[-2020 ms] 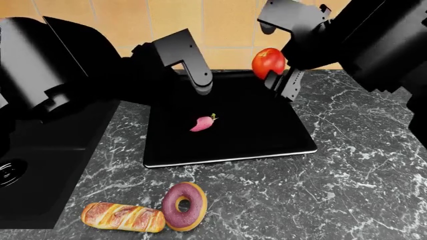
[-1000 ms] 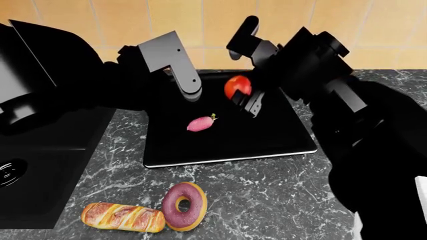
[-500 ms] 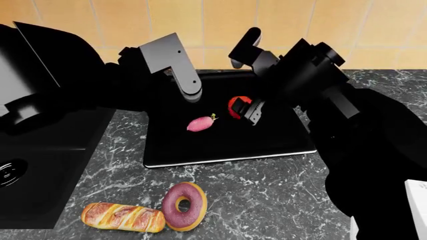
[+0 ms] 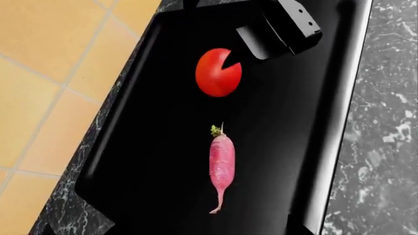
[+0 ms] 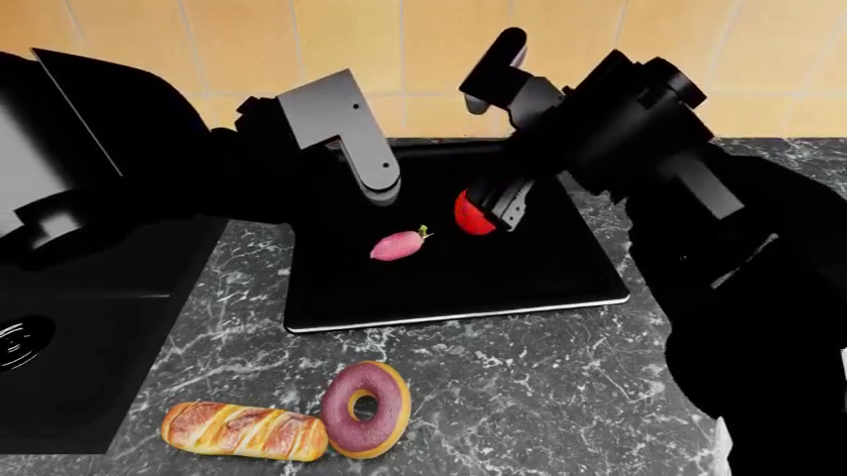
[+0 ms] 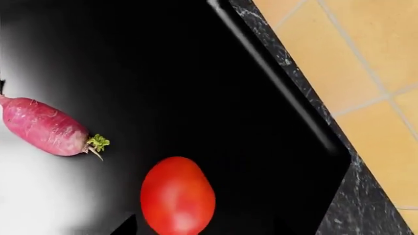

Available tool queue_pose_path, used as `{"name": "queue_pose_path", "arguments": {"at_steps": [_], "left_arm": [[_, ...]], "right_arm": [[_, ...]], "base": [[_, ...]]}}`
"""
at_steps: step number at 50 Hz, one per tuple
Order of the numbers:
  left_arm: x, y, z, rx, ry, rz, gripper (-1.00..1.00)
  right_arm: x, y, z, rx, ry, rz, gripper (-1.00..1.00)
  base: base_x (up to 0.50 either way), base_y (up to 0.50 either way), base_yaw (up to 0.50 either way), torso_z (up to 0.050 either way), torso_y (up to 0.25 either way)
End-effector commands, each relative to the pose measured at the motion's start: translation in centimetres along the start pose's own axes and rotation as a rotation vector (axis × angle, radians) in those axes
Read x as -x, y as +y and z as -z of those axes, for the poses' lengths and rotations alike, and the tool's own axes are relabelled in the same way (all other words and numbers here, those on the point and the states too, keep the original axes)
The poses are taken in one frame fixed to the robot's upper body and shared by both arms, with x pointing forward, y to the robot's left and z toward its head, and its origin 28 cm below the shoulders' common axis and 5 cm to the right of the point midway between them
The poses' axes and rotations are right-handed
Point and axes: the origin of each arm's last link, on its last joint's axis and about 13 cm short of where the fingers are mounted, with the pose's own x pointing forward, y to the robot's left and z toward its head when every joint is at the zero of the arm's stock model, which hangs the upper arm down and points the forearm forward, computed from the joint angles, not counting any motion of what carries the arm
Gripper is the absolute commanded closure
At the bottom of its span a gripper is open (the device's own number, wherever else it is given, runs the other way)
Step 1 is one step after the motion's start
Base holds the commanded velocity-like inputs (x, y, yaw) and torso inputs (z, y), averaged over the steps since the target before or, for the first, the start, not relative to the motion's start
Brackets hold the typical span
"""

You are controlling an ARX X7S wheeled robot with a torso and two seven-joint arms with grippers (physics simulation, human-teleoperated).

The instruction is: Pick up the fruits and vegetables and place them in the sink. Turn on the sink faucet to wash them. Then turn the sink off and put them in the tray.

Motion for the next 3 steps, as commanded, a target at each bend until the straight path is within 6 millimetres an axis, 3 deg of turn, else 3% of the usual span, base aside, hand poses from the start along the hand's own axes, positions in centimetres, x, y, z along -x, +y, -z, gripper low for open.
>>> {"name": "queue_pose_path", "arguments": {"at_steps": [1,3], "left_arm": [[0.25,-0.03,-0.07,0.000,0.001,-0.003,-1.00],[0.31,-0.04,-0.10,-0.001,0.001,-0.005,-1.00]], "right_arm": [[3.05,-0.54,-0.12,0.011,-0.042,0.064,-1.00],[3.83,-0.43,0.07,0.009,-0.049,0.078,-1.00]], "base": [[0.00,0.00,0.00,0.000,0.000],[0.00,0.00,0.00,0.000,0.000]]}}
